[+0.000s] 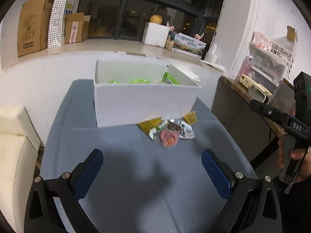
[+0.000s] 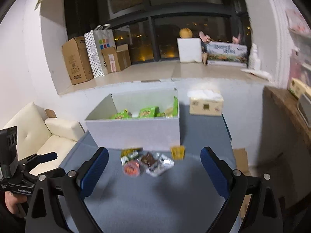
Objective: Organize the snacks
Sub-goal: 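Grasp the orange jelly cup with the left gripper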
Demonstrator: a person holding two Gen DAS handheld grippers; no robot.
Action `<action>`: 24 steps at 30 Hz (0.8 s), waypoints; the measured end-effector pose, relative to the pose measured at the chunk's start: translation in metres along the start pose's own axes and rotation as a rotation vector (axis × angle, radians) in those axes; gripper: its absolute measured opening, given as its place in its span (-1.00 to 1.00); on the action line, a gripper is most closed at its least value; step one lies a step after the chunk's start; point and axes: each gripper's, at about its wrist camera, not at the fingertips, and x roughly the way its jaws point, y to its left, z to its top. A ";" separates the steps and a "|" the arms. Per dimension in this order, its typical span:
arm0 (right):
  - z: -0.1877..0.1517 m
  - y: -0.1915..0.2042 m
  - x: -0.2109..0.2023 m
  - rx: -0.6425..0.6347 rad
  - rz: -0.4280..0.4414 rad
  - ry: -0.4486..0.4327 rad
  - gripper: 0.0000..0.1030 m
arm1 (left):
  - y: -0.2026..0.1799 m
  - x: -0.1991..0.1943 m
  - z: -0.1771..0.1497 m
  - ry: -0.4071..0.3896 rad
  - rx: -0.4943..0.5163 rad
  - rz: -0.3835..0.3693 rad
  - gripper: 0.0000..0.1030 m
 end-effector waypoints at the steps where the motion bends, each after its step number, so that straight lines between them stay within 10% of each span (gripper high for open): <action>1: -0.005 -0.001 0.001 0.005 -0.001 0.010 0.91 | -0.002 0.004 -0.003 0.015 0.008 -0.002 1.00; 24: -0.034 -0.003 0.017 0.050 -0.021 0.093 1.00 | -0.037 0.156 0.013 0.178 0.046 -0.004 1.00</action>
